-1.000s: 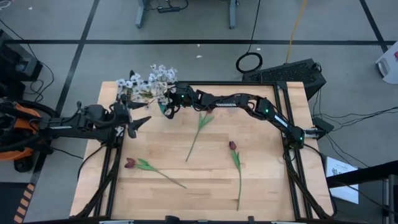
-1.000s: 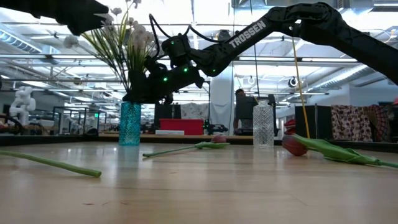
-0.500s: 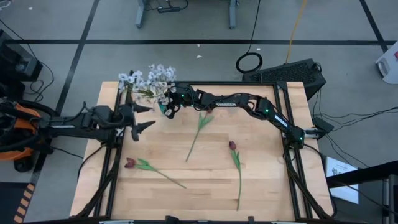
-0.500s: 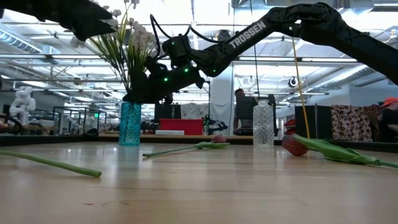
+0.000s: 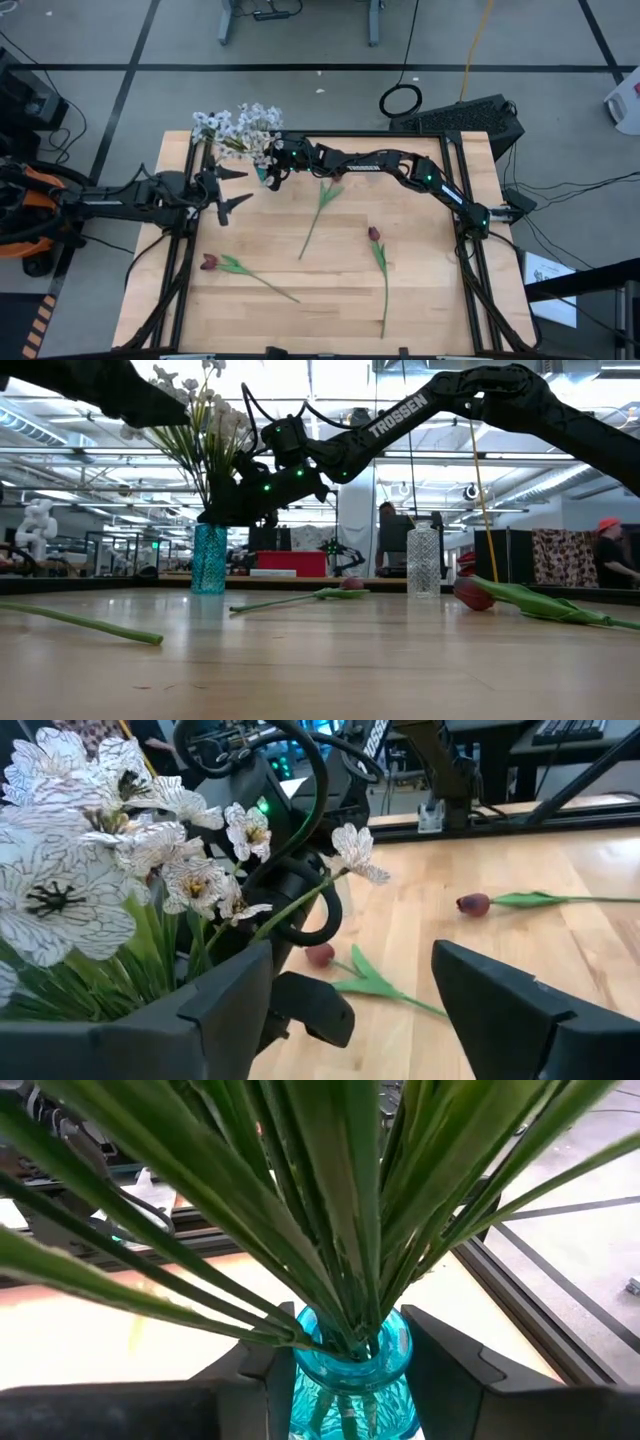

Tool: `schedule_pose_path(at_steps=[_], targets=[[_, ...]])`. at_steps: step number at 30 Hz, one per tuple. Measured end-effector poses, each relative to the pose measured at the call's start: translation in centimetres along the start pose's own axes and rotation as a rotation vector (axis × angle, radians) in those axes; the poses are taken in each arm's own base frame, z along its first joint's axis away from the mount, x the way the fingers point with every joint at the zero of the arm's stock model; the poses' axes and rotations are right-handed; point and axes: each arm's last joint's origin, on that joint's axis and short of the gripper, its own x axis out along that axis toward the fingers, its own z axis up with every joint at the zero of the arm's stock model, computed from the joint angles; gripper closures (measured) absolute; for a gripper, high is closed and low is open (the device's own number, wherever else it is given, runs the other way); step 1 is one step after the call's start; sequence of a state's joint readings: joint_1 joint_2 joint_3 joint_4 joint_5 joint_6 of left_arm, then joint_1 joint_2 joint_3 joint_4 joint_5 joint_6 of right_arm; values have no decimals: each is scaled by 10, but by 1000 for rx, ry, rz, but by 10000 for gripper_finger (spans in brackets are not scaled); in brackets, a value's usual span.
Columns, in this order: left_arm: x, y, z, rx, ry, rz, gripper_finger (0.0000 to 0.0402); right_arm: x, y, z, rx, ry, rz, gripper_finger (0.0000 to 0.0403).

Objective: Sort flowers into vase by color
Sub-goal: Put the top red tulip into the transparent vase

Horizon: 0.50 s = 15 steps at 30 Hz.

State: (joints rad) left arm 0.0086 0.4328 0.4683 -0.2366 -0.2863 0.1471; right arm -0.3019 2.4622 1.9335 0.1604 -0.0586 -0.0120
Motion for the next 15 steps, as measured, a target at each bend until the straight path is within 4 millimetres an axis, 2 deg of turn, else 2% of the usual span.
schedule_pose_path(at_steps=[9, 12, 15], targets=[[0, -2, -2, 29, 14, -46, 235, 0, 0, 0, 0, 0, 0, 261], [0, -1, -1, 29, 9, -47, 246, 0, 0, 0, 0, 0, 0, 261], [0, -2, -1, 40, 8, -55, 237, 0, 0, 0, 0, 0, 0, 261]])
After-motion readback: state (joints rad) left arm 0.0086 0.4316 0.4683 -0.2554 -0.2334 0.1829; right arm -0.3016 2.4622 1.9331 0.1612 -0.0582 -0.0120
